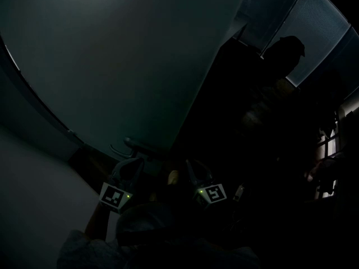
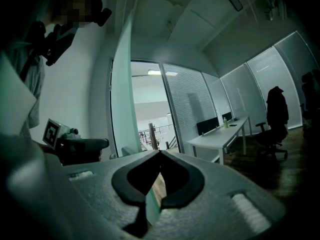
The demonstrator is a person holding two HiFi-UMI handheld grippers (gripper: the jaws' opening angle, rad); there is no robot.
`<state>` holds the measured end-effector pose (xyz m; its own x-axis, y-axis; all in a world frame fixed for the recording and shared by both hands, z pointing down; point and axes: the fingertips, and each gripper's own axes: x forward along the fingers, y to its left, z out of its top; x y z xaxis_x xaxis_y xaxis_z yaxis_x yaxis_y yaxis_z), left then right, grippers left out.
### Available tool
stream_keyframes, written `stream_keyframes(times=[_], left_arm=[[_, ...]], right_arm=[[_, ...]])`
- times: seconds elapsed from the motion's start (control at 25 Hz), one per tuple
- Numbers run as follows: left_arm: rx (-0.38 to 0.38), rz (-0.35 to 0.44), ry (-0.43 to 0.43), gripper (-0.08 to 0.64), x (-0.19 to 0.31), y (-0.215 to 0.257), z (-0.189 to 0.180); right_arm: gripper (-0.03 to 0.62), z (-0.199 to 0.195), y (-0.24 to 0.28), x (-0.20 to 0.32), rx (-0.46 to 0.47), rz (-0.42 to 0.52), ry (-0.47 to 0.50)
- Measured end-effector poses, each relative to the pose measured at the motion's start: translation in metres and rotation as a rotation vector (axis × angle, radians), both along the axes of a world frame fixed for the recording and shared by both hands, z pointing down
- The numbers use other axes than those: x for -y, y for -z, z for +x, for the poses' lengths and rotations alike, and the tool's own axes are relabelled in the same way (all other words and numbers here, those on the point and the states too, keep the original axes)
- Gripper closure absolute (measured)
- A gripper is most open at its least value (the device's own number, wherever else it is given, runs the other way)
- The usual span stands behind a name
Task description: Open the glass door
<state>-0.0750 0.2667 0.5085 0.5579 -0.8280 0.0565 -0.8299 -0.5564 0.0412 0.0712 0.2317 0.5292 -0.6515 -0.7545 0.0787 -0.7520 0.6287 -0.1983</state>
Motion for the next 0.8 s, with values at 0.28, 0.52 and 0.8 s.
stream_keyframes(times=[0.28,0.52,0.8], left_arm=[[0.013,0.004,0.0,0.555,-0.003,-0.006,0.0],[0.016,0.015,0.004,0.555,-0.002,0.001,-0.002],[0.021,0.019,0.007,0.555,0.001,0.004,-0.001]], right_arm=[[0.595,-0.004,0.0,-0.005,0.015,0.018,0.014],[0.595,-0.006,0.004,-0.006,0.027,0.032,0.026],[0.595,-0.006,0.003,-0.006,0.025,0.033,0.03]])
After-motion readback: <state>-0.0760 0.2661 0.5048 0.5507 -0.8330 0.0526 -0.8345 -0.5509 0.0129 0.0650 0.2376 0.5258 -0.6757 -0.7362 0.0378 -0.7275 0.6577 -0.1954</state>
